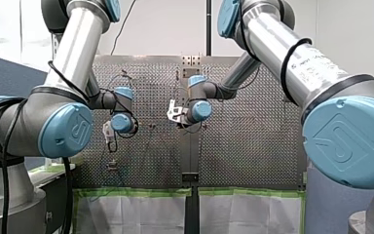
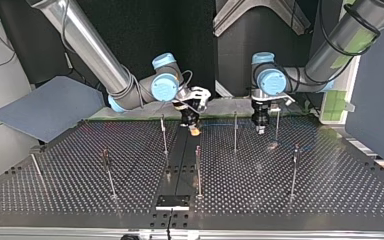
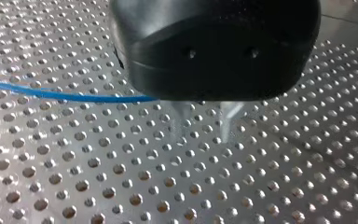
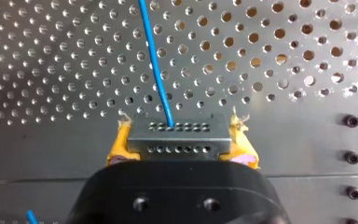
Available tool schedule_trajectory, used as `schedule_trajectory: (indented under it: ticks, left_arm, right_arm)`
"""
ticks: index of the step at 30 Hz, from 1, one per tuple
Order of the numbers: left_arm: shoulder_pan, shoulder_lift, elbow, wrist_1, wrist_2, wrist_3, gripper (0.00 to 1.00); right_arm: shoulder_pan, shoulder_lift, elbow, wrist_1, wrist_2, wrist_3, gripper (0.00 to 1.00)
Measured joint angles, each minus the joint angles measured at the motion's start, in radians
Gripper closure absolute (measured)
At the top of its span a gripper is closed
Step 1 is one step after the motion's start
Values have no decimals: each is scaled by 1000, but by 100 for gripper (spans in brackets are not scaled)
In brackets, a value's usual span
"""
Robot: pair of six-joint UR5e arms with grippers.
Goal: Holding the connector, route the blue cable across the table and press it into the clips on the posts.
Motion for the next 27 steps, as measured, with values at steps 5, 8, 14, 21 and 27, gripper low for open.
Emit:
schedule_trajectory:
  ticks: [5, 8, 14, 21, 27]
  left_arm:
    - [-3, 2, 0, -47, -5, -7, 0]
    - [-5, 8, 0, -77, -4, -4, 0]
    - [-14, 51, -24, -138, 3, 12, 0]
    - [-45, 91, -76, -137, 1, 16, 0]
    - [-75, 97, -117, -110, -14, 22, 0]
  right_arm:
    - [-2, 0, 0, 2, 0, -1, 100]
    - [-2, 0, 0, 3, 0, -2, 100]
    - [-10, 0, 0, 8, 1, -3, 100]
    - [-25, 0, 0, 15, 2, -4, 100]
    - [-31, 0, 1, 43, 2, -4, 100]
